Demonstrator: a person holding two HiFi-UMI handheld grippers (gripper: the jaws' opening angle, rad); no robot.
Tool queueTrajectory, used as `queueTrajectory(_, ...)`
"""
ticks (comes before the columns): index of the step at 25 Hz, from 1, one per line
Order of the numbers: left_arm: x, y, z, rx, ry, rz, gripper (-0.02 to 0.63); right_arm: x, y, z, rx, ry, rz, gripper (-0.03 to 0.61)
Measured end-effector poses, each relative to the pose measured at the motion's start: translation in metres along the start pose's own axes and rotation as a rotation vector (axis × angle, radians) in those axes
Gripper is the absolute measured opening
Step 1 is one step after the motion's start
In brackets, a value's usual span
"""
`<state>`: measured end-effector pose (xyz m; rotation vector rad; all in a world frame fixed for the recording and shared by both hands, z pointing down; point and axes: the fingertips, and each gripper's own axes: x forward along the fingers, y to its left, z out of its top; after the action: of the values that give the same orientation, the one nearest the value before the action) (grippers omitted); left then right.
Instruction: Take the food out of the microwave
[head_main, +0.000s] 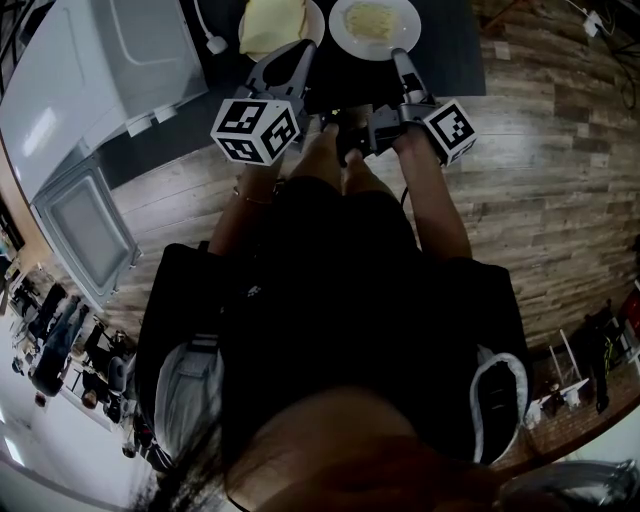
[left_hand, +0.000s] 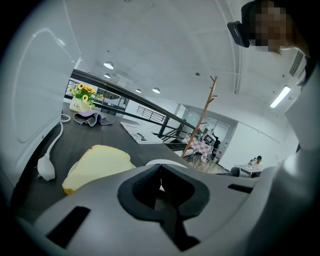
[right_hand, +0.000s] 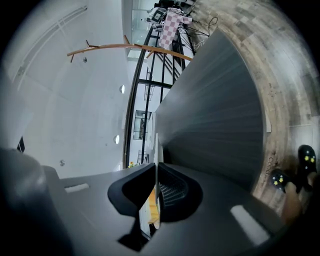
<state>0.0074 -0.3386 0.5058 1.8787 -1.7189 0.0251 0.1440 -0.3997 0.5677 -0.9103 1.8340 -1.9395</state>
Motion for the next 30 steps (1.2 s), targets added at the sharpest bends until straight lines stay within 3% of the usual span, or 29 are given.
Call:
queueTrajectory(8, 0.001, -0.002, 0.003, 0.008, -0.001, -0.007, 0.006, 0.002, -0.003, 0.000, -0.027, 0.019, -0.038, 0.015)
queueTrajectory(18, -0.003, -0.003, 0.010, 0.020, -0.012, 0.003, 0.006, 0.005, 0.013, -0.008, -0.221, 0.113, -0.078, 0.182)
queueTrajectory(30, -0.011, -0.008, 0.027, 0.036, -0.049, -0.007, 0.006, -0.006, 0.008, -0.019, -0.381, 0.210, -0.134, 0.225)
